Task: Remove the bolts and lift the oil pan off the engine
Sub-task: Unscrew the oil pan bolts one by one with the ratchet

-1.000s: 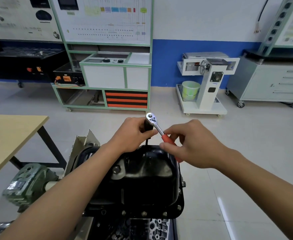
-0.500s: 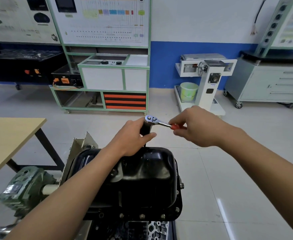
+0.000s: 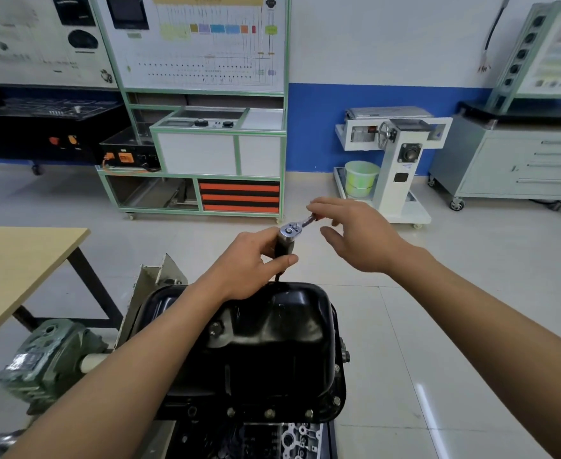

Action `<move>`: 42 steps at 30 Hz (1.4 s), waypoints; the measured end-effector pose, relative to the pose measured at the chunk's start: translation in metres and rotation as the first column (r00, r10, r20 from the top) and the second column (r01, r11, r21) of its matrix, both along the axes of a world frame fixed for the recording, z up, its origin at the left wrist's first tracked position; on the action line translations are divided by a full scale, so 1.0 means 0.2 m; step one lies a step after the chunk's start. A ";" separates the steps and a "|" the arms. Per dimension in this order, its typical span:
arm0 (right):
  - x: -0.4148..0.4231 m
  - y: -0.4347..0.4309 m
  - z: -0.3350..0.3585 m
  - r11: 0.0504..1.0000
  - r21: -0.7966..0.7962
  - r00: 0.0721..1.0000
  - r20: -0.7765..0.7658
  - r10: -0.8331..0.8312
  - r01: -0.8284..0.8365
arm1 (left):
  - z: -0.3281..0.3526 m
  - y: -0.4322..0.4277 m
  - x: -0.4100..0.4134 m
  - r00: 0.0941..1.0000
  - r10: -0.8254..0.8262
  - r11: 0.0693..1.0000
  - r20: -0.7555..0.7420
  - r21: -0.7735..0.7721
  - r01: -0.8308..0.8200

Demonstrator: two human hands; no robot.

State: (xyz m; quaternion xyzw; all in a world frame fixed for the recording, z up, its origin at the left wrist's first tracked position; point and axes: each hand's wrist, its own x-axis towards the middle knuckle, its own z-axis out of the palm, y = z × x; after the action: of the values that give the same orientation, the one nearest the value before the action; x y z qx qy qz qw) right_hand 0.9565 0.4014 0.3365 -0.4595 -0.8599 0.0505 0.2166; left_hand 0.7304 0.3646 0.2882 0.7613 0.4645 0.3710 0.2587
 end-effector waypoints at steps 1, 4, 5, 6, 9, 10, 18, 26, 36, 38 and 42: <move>0.02 -0.02 -0.01 1.000 0.023 1.000 -0.024 -0.017 0.018 | 0.00 0.00 0.00 1.000 0.019 1.000 0.021 0.000 -0.019; 0.07 -0.12 -0.01 0.993 0.097 0.997 -0.020 -0.071 0.072 | 0.00 0.01 0.00 0.996 0.072 0.997 0.060 -0.007 -0.072; 0.08 -0.16 -0.01 0.991 0.106 0.997 -0.003 -0.084 0.083 | -0.01 0.01 0.01 0.994 0.084 0.996 0.063 -0.009 -0.084; 0.08 -0.20 0.00 0.990 0.103 0.995 0.019 -0.094 0.092 | -0.01 0.01 0.01 0.993 0.094 0.996 0.066 -0.011 -0.094; 0.06 -0.34 0.02 0.991 0.054 0.988 0.089 -0.124 0.120 | -0.01 0.01 0.02 0.989 0.120 0.993 0.082 -0.007 -0.120; 0.04 -0.38 0.03 0.991 0.024 0.987 0.083 -0.135 0.133 | -0.01 0.01 0.02 0.989 0.128 0.992 0.077 0.004 -0.129; -0.14 -0.51 0.03 0.981 -0.167 0.993 -0.036 -0.110 0.103 | -0.01 0.01 0.02 0.973 0.231 0.970 0.016 0.076 -0.232; -0.09 -0.41 0.13 0.979 -0.029 0.964 0.183 -0.193 0.202 | -0.02 0.00 0.01 0.961 0.267 0.961 -0.070 0.088 -0.260; -0.07 -0.16 0.10 0.957 0.023 0.940 0.181 -0.288 0.289 | -0.03 -0.01 0.00 0.997 0.019 0.996 -0.072 0.093 -0.012; -0.07 -0.11 0.07 0.968 0.031 0.955 0.161 -0.249 0.248 | -0.02 -0.01 0.00 0.998 0.009 0.995 -0.068 0.101 -0.002; -0.10 -0.06 0.04 0.990 -0.028 0.980 0.150 -0.133 0.139 | -0.01 -0.01 0.00 0.999 0.029 0.996 -0.031 0.090 -0.026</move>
State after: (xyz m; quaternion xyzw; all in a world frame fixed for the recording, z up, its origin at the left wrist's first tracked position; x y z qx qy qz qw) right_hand 0.9374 0.3894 0.3441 -0.5236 -0.8391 0.0180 0.1466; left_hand 0.7309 0.3628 0.2852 0.7716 0.4617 0.3829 0.2117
